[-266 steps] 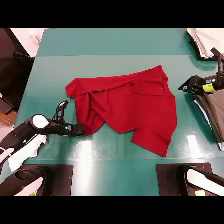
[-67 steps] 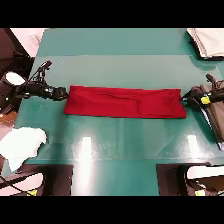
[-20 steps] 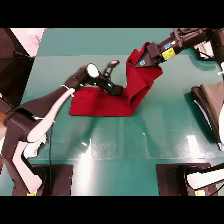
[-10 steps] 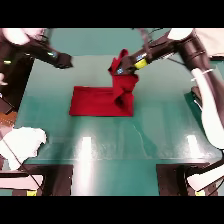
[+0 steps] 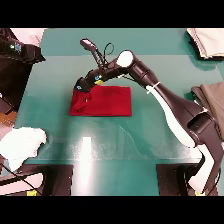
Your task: Fold the shirts.
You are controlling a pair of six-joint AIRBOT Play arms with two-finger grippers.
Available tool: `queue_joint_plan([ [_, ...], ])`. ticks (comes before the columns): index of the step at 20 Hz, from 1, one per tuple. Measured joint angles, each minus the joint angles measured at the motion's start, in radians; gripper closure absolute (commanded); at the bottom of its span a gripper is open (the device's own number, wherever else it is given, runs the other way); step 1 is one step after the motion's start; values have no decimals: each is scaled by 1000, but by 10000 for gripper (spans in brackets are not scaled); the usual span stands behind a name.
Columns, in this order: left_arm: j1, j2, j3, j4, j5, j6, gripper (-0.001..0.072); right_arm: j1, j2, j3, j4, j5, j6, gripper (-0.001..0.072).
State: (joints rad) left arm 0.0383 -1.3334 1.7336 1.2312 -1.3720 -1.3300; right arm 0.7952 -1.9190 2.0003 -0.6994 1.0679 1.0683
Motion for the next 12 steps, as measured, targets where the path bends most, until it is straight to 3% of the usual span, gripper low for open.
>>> queue_joint_plan([
  [1, 2, 2, -2, 0, -14, 0, 681, -17, 29, -34, -12, 11, -1, 21],
  [4, 5, 5, -30, -21, -35, 1, 681, -122, 119, -163, -63, 94, 30, 122],
  [8, 6, 6, -119, -64, -34, 2, 681, -309, 222, -382, -98, 170, 106, 122],
  [10, 6, 6, -165, -75, -15, 2, 681, -390, 261, -503, -101, 180, 129, 116],
  [12, 6, 6, -201, -82, 4, 2, 681, -457, 281, -614, -96, 176, 146, 14],
])
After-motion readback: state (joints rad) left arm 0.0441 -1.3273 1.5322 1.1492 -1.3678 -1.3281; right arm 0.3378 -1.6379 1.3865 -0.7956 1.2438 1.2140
